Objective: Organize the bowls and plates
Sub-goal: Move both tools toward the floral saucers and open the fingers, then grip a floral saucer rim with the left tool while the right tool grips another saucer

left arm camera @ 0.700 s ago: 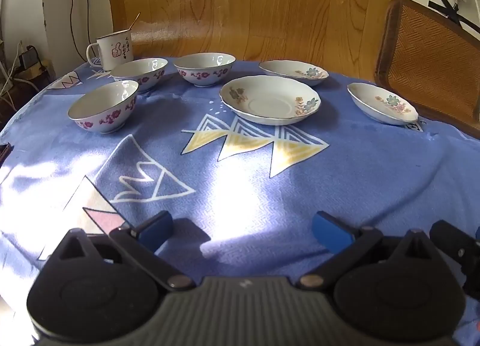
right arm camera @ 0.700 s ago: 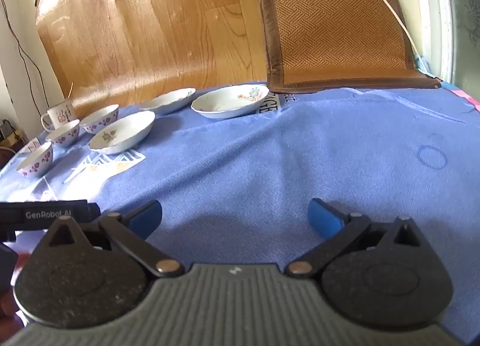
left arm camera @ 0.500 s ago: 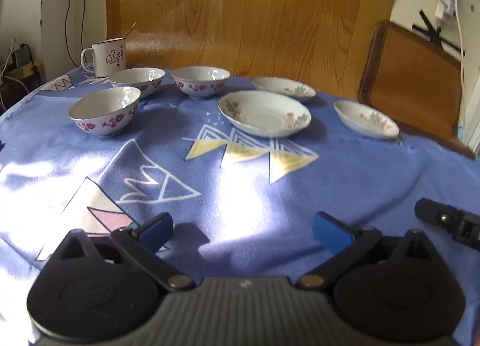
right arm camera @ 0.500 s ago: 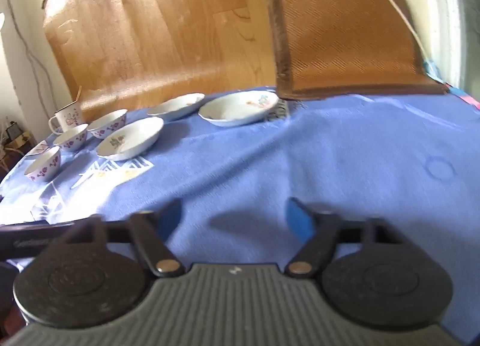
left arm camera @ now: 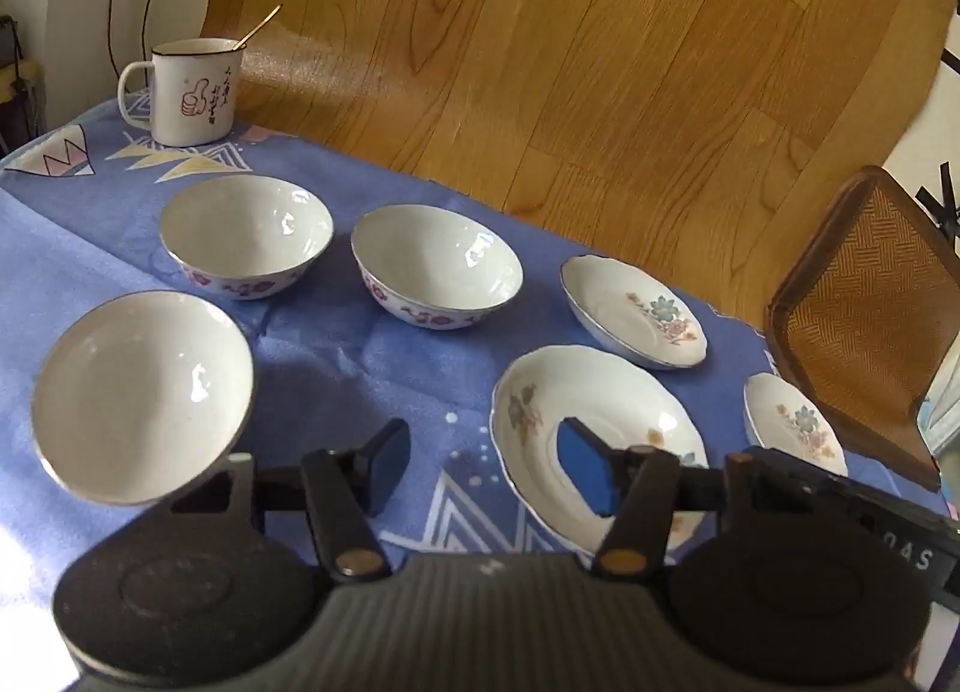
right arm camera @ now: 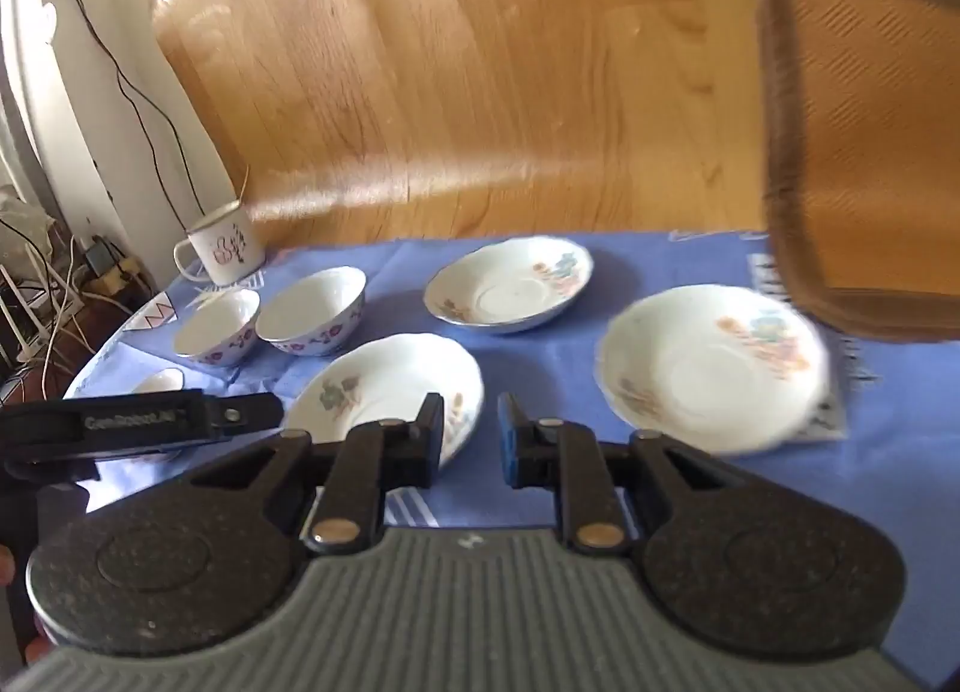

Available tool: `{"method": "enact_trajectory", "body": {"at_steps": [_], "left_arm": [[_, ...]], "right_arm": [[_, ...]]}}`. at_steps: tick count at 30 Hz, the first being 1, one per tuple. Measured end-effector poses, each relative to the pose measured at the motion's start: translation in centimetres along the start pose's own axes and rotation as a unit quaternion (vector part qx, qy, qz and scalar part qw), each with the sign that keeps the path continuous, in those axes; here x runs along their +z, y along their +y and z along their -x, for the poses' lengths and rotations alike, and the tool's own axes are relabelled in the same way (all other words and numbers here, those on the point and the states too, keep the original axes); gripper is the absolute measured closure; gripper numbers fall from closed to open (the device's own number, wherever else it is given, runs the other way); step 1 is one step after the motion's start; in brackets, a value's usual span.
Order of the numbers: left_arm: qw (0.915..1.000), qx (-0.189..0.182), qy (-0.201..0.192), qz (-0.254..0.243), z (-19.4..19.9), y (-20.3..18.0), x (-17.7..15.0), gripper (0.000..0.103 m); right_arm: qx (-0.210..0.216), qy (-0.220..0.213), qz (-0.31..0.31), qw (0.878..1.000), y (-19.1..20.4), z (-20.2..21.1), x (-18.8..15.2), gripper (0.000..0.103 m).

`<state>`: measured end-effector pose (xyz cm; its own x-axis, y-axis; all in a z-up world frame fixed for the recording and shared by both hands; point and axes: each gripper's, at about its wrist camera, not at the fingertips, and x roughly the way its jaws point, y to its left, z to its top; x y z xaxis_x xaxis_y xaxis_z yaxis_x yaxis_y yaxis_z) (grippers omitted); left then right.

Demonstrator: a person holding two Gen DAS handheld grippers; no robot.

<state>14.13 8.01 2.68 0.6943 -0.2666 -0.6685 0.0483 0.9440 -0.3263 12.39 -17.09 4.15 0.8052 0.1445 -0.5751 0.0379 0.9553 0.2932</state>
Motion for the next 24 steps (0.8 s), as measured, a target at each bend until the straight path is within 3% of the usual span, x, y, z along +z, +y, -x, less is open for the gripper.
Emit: {"method": "enact_trajectory", "body": {"at_steps": [3, 5, 6, 12, 17, 20, 24], "left_arm": [[0.9998, -0.003, 0.017, -0.004, -1.5, -0.1, 0.3, 0.057], [0.9994, -0.008, 0.034, 0.007, -2.4, 0.0, 0.2, 0.079], [0.9992, -0.015, 0.036, 0.010, -2.5, 0.0, 0.0, 0.089], [0.9995, -0.020, 0.026, -0.003, 0.0, -2.0, -1.6, 0.090], [0.9962, -0.063, 0.020, -0.057, 2.6, -7.9, -4.8, 0.090], [0.9885, -0.110, 0.039, -0.096, 2.5, -13.0, -7.0, 0.090], [0.9717, -0.172, 0.064, -0.148, 1.6, -20.6, -10.4, 0.090]], "right_arm": [[-0.005, 0.030, -0.012, 0.999, -0.6, -2.6, 0.2, 0.080], [0.002, 0.043, -0.027, 0.999, -0.9, -3.3, 0.1, 0.083], [0.005, 0.048, -0.030, 0.998, -0.9, -3.5, 0.1, 0.090], [-0.002, 0.028, -0.043, 0.999, -1.3, -0.2, -0.7, 0.091], [-0.046, -0.028, -0.066, 0.996, -4.2, 6.8, -3.4, 0.091], [-0.101, -0.057, -0.094, 0.989, -7.5, 11.5, -5.4, 0.091], [-0.184, -0.092, -0.130, 0.970, -11.9, 16.8, -7.7, 0.091]]}}
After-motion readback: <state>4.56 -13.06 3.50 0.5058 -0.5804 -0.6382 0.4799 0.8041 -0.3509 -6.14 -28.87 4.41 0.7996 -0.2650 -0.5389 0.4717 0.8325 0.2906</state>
